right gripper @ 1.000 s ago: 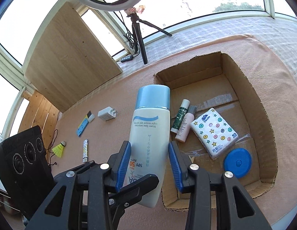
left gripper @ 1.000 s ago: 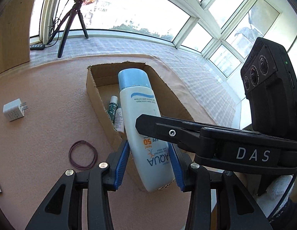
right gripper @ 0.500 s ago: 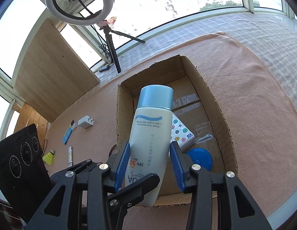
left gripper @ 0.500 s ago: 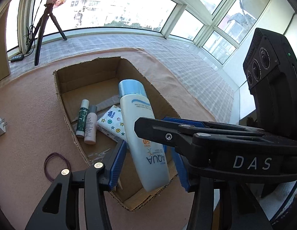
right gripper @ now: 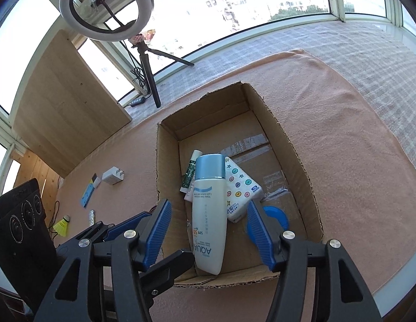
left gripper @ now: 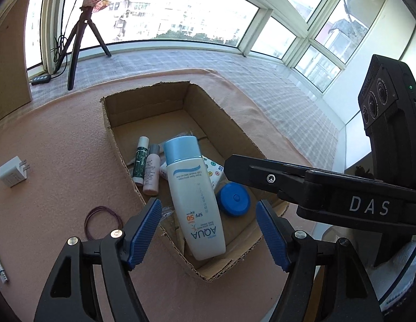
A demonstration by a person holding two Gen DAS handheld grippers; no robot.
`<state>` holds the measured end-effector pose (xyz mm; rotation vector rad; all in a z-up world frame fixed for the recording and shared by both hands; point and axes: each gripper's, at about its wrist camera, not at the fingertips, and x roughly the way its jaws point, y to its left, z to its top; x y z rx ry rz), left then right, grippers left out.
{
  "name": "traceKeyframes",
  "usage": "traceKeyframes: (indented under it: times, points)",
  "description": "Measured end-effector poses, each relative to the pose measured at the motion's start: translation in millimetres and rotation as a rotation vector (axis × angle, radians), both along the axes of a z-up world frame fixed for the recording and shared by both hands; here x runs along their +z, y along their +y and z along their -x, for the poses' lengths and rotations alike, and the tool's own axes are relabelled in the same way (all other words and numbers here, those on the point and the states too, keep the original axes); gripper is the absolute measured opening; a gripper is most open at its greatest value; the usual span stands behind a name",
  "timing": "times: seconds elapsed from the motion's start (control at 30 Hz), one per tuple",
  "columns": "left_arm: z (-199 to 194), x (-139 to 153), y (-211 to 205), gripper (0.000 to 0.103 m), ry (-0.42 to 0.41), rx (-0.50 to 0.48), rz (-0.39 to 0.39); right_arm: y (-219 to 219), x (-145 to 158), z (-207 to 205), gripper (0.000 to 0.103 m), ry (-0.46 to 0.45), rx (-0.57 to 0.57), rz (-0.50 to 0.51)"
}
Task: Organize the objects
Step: 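Carry the sunscreen bottle into the box and open both grippers, then move the left gripper to the patterned lighter while the right approaches the purple rubber band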
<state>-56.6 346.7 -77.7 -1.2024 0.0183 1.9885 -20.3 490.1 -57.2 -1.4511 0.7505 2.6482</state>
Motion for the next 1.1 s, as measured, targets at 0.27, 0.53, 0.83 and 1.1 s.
traceKeyframes:
  times: [0.27, 0.53, 0.83, 1.1]
  points:
    - [0.1, 5.4, -30.4, 0.076, 0.004, 0.037, 0.0, -15.0, 9.0, -2.5, 0.056, 0.025, 0.017, -0.004]
    - [-0.8, 10.1, -74.8, 0.076, 0.011, 0.092, 0.015, -38.6, 18.6, -2.9, 0.056, 0.05, 0.057, 0.0]
    - [0.1, 1.0, -155.5, 0.076, -0.007, 0.217, 0.059, -79.6, 19.6, 2.6, 0.055, 0.055, 0.131, 0.0]
    - [7.8, -8.9, -230.0, 0.075, -0.022, 0.341, 0.094, -118.5, 8.4, 15.2, 0.055, 0.024, 0.216, 0.039]
